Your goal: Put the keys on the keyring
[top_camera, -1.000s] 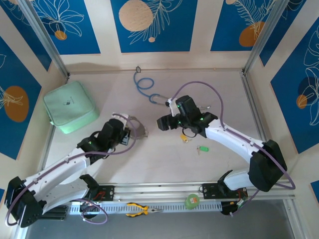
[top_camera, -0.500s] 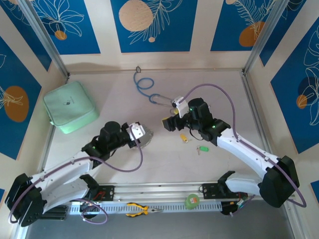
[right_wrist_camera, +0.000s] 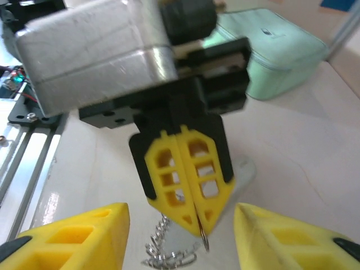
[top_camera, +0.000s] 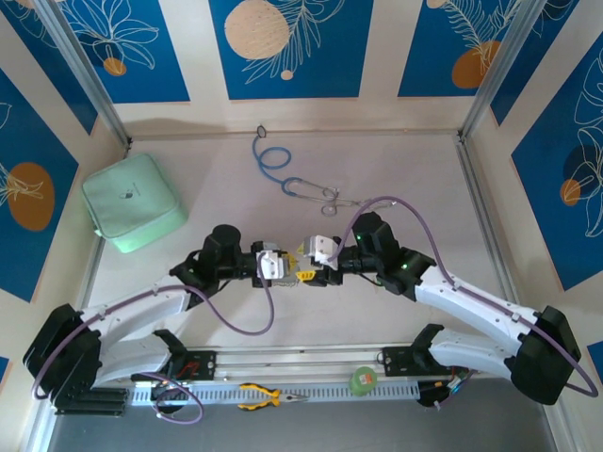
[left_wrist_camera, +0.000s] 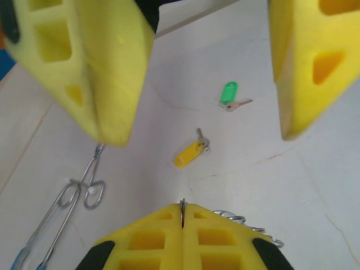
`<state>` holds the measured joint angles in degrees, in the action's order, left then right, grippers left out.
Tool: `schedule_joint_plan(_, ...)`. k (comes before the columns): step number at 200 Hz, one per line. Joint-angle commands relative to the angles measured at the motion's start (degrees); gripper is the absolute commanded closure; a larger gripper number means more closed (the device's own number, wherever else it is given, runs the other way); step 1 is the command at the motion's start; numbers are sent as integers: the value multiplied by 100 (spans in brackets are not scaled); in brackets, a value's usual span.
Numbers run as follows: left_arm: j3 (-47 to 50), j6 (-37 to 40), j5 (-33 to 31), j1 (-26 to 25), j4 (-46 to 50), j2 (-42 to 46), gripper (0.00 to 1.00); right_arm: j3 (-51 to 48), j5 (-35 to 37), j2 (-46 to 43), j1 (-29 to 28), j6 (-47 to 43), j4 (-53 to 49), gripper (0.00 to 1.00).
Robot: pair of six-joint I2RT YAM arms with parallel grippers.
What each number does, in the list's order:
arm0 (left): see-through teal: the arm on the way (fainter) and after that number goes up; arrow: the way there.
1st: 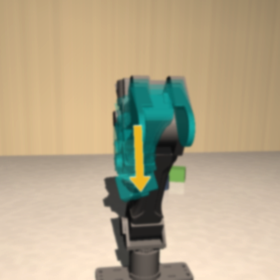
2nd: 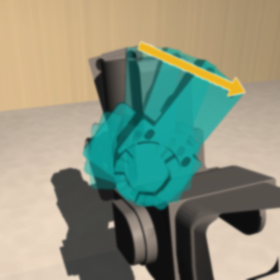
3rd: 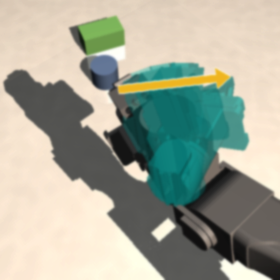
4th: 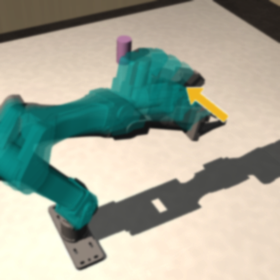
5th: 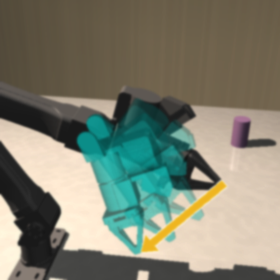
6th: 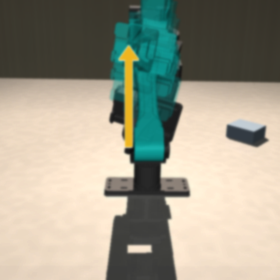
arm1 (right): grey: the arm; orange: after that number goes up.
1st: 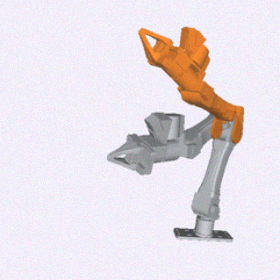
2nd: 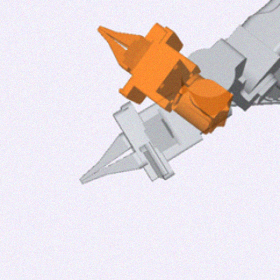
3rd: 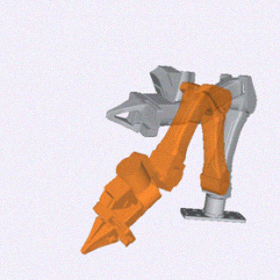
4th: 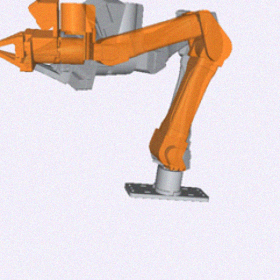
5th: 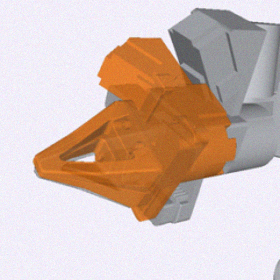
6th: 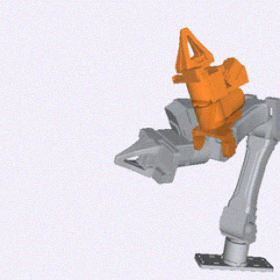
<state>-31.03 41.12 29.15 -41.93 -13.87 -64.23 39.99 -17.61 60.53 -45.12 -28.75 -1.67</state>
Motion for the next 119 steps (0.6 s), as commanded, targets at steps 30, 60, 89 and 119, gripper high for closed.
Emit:
schedule_joint_plan(30, 95, 501, 925, -50, -193, -133, 100, -210, -424, 488, -263, -218, 557, 55)
schedule_joint_plan(60, 250, 301, 1016, -61, -540, -162, 100, -394, -319, 699, -330, 282, 1044, 55)
schedule_joint_plan(89, 386, 70, 795, -67, -792, -118, 100, -225, 279, 839, -317, 1569, 1285, 56)
schedule_joint_plan(119, 421, 1, 631, -61, -875, -108, 100, 20, 767, 968, -195, 2347, 1226, 56)
